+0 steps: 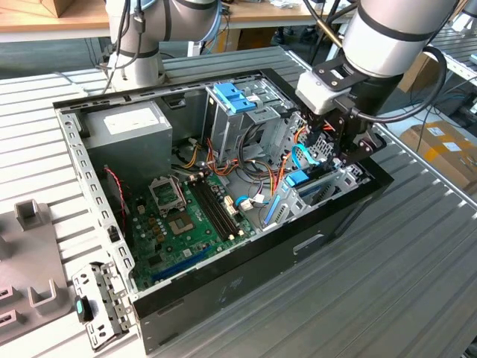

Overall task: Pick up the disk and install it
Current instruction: 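Insert the first disk wire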

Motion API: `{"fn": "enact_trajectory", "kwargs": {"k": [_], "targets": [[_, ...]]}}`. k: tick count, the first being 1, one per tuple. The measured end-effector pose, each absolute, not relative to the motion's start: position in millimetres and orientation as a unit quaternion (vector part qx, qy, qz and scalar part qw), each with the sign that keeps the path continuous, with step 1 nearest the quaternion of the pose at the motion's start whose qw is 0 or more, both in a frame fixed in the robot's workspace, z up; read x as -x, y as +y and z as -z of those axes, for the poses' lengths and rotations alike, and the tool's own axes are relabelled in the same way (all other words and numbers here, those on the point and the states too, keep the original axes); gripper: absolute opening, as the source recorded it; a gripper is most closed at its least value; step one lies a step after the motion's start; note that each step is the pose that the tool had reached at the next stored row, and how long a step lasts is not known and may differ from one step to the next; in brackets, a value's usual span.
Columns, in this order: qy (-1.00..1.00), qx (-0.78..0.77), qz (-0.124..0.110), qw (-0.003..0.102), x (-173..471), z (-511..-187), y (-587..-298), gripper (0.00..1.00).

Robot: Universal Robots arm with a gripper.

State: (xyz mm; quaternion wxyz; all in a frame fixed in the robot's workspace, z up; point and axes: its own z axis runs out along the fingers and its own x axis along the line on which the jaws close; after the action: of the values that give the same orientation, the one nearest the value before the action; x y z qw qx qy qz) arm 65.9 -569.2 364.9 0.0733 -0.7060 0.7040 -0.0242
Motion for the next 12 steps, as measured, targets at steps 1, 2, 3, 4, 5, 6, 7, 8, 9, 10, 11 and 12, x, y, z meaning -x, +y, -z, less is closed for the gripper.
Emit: {"fn": "enact_trajectory", "kwargs": {"k": [1, 2, 3, 4, 5, 6, 7, 8, 9, 10, 11, 12], "targets": [[0.705, 0.706, 0.012, 0.061, -66.4, -364.6, -569.2, 0.53], [0.706, 0.706, 0.003, 0.052, -66.7, -364.4, -569.2, 0.53], [0.706, 0.706, -0.003, 0.046, -66.9, -364.3, -569.2, 0.53], [0.707, 0.706, -0.011, 0.038, -67.2, -364.2, -569.2, 0.53], [0.707, 0.706, -0.017, 0.032, -67.4, -364.2, -569.2, 0.53], [0.707, 0.706, -0.018, 0.031, -67.3, -364.2, -569.1, 0.53], [0.707, 0.706, -0.019, 0.03, -67.3, -364.2, -569.1, 0.53], [0.707, 0.706, -0.019, 0.03, -67.4, -364.1, -569.2, 0.53], [0.707, 0.706, -0.02, 0.029, -67.3, -364.1, -569.2, 0.53], [0.707, 0.706, -0.02, 0.029, -67.4, -364.1, -569.2, 0.53], [0.71, 0.704, -0.02, 0.029, -67.7, -364.0, -569.2, 0.53], [0.714, 0.699, -0.02, 0.029, -67.9, -363.9, -569.2, 0.53]]}}
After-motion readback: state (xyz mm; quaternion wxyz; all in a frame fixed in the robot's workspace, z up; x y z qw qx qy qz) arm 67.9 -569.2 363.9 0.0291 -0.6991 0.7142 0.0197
